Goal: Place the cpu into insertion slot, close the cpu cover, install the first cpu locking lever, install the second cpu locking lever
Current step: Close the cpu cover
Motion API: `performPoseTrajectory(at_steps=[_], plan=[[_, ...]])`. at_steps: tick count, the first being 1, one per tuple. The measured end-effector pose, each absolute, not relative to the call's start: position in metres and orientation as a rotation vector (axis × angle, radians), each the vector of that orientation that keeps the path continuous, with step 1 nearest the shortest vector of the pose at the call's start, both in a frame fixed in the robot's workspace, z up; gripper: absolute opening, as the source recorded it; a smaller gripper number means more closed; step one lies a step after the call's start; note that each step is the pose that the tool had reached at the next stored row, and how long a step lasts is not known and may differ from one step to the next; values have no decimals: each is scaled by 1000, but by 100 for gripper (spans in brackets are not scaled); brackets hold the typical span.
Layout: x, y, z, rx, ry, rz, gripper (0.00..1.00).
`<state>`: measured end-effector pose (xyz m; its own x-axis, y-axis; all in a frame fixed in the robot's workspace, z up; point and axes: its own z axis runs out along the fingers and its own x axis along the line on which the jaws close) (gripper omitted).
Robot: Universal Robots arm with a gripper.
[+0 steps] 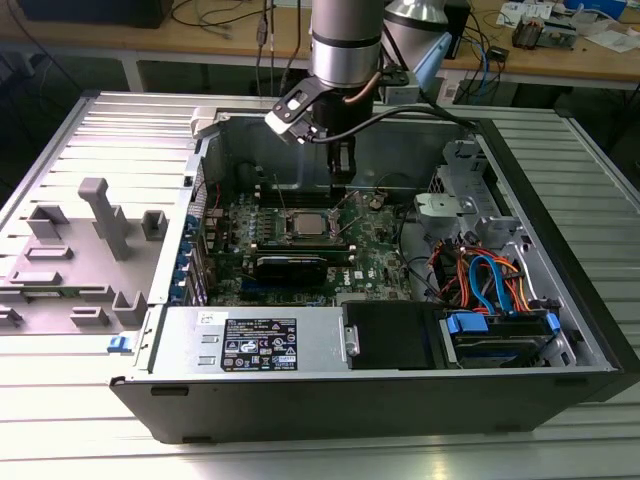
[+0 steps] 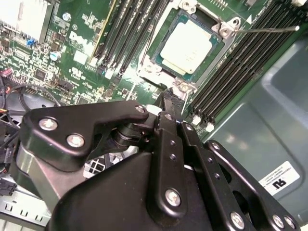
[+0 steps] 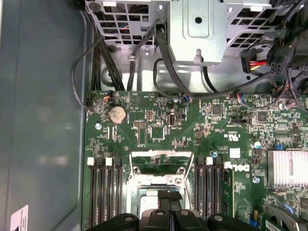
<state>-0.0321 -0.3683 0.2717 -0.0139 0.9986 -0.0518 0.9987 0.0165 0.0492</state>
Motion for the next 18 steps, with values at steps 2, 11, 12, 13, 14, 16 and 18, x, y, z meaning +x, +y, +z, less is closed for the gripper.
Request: performPoseTrajectory(at_steps=[2,11,12,13,14,16,18], plan=[[-32,-368,272,2154,2187,-3,11],[-25,-368,276,2152,2185,-7,11],[-22,-368,276,2152,2185,-7,11],[-19,-368,276,2152,2185,-7,11],[-17,-368,275,2152,2185,-8,11],[-10,-368,276,2151,2184,-9,11],[-1,-368,276,2151,2184,-10,11]])
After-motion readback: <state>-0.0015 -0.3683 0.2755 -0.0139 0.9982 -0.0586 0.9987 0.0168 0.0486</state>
